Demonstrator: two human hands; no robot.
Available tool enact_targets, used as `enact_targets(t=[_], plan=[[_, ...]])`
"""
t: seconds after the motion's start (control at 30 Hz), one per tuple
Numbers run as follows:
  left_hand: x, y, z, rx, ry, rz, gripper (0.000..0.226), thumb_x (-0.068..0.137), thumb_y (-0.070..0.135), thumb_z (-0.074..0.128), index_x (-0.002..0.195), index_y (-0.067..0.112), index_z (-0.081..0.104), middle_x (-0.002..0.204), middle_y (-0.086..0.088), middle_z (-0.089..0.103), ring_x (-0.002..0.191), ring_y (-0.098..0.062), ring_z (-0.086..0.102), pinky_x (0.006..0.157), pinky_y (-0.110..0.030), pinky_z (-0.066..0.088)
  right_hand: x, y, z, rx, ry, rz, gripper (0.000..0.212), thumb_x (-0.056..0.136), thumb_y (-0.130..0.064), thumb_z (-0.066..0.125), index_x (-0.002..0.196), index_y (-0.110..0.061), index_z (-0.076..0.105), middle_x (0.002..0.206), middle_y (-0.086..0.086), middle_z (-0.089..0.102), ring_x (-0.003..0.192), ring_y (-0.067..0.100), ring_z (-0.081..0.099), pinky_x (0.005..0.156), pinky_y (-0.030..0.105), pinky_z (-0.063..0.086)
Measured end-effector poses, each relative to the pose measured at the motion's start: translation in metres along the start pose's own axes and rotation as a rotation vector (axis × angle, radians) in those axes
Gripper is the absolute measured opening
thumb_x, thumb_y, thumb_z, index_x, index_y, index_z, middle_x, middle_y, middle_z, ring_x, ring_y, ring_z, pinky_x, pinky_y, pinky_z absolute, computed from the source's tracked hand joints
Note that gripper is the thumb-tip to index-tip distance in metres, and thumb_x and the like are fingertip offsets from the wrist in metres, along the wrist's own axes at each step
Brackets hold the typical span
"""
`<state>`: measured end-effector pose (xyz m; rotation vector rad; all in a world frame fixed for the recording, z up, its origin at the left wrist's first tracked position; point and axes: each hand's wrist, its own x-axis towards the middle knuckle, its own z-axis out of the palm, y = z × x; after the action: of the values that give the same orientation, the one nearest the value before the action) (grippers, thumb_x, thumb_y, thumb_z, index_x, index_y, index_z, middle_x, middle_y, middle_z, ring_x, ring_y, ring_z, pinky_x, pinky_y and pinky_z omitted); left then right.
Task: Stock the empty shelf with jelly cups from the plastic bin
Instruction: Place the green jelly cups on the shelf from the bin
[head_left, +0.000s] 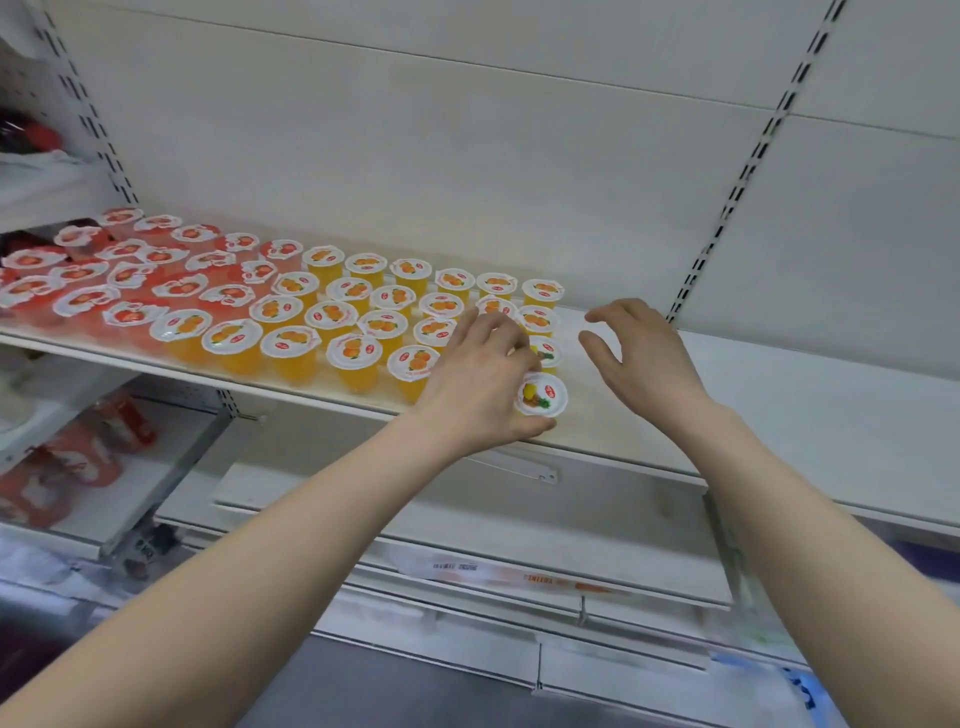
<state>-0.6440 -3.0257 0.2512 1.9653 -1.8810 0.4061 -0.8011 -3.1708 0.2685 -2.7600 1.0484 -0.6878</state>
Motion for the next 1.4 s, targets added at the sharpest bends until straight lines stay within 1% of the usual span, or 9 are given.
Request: enact_targets(t=[0.2, 0.47, 0.6, 0.73, 0.83, 1.0, 1.2, 1.27, 1.4], plan=[[0.004, -0.001, 0.01, 0.03, 0.0, -0.041, 0.06, 0.069, 0.065, 0.062, 0.102, 0.016, 0.074, 0.109, -0.003, 0.062, 0.119, -0.029, 0.048, 0.112, -0.051, 0.028, 0.004, 0.004, 0.001, 0.005, 0.0, -0.019, 0.035, 0.1, -0.036, 0.048, 0.127, -0.015, 0.058, 0.132, 0.003, 0.052, 0.121, 0.022, 0.048, 0.091, 0.026, 0.032], [0.002, -0.002, 0.002, 0.067, -0.057, -0.043, 0.066, 0.075, 0.068, 0.062, 0.122, 0.022, 0.065, 0.125, -0.002, 0.058, 0.125, -0.026, 0.042, 0.115, -0.046, 0.022, 0.013, -0.013, -0.007, 0.006, 0.033, -0.08, 0.037, 0.1, -0.033, 0.049, 0.13, -0.014, 0.056, 0.133, 0.006, 0.053, 0.122, 0.024, 0.048, 0.096, 0.03, 0.036], [-0.004, -0.013, -0.009, 0.062, -0.034, -0.055, 0.069, 0.076, 0.069, 0.06, 0.126, 0.021, 0.062, 0.126, -0.002, 0.059, 0.125, -0.026, 0.044, 0.111, -0.043, 0.028, 0.018, -0.03, -0.008, 0.003, 0.056, -0.114, 0.038, 0.1, -0.034, 0.05, 0.132, -0.014, 0.055, 0.133, 0.004, 0.053, 0.122, 0.023, 0.048, 0.095, 0.029, 0.035], [-0.015, -0.036, -0.029, 0.034, 0.029, -0.107, 0.071, 0.081, 0.073, 0.041, 0.123, 0.021, 0.063, 0.123, -0.002, 0.059, 0.122, -0.025, 0.047, 0.103, -0.04, 0.038, 0.026, -0.055, -0.004, 0.004, 0.081, -0.192, 0.041, 0.099, -0.032, 0.052, 0.134, -0.011, 0.054, 0.129, 0.009, 0.056, 0.117, 0.029, 0.052, 0.095, 0.034, 0.039], [-0.034, -0.063, -0.05, 0.033, 0.098, -0.147, 0.066, 0.085, 0.066, 0.042, 0.126, 0.018, 0.061, 0.125, -0.004, 0.057, 0.121, -0.025, 0.048, 0.099, -0.039, 0.042, 0.032, -0.085, 0.003, -0.027, 0.081, -0.256, 0.044, 0.099, -0.031, 0.052, 0.137, -0.011, 0.051, 0.128, 0.011, 0.057, 0.116, 0.03, 0.052, 0.095, 0.038, 0.041], [-0.08, -0.123, -0.087, 0.096, 0.164, -0.238, 0.052, 0.09, 0.051, 0.055, 0.129, 0.015, 0.057, 0.125, -0.008, 0.056, 0.119, -0.029, 0.049, 0.098, -0.039, 0.041, 0.038, -0.151, 0.022, -0.076, 0.063, -0.386, 0.046, 0.099, -0.033, 0.05, 0.139, -0.01, 0.048, 0.129, 0.014, 0.057, 0.115, 0.034, 0.053, 0.095, 0.044, 0.045], [-0.161, -0.2, -0.136, 0.187, 0.164, -0.393, 0.052, 0.091, 0.049, 0.049, 0.127, 0.013, 0.058, 0.12, -0.01, 0.057, 0.114, -0.031, 0.05, 0.096, -0.041, 0.042, 0.041, -0.246, 0.056, -0.085, 0.032, -0.525, 0.055, 0.096, -0.044, 0.037, 0.137, -0.009, 0.05, 0.127, 0.013, 0.058, 0.113, 0.035, 0.055, 0.095, 0.044, 0.045], [-0.192, -0.225, -0.151, 0.22, 0.17, -0.432, 0.048, 0.091, 0.045, 0.055, 0.128, 0.013, 0.058, 0.122, -0.01, 0.057, 0.115, -0.031, 0.051, 0.098, -0.043, 0.043, 0.042, -0.28, 0.07, -0.083, 0.021, -0.581, 0.056, 0.097, -0.044, 0.036, 0.138, -0.008, 0.05, 0.127, 0.014, 0.058, 0.114, 0.035, 0.055, 0.095, 0.044, 0.045], [-0.252, -0.267, -0.181, 0.28, 0.146, -0.522, 0.053, 0.092, 0.048, 0.049, 0.131, 0.012, 0.056, 0.125, -0.011, 0.056, 0.119, -0.03, 0.048, 0.102, -0.042, 0.04, 0.041, -0.347, 0.099, -0.058, 0.016, -0.67, 0.055, 0.098, -0.043, 0.037, 0.137, -0.007, 0.052, 0.129, 0.014, 0.058, 0.116, 0.035, 0.054, 0.097, 0.044, 0.042]])
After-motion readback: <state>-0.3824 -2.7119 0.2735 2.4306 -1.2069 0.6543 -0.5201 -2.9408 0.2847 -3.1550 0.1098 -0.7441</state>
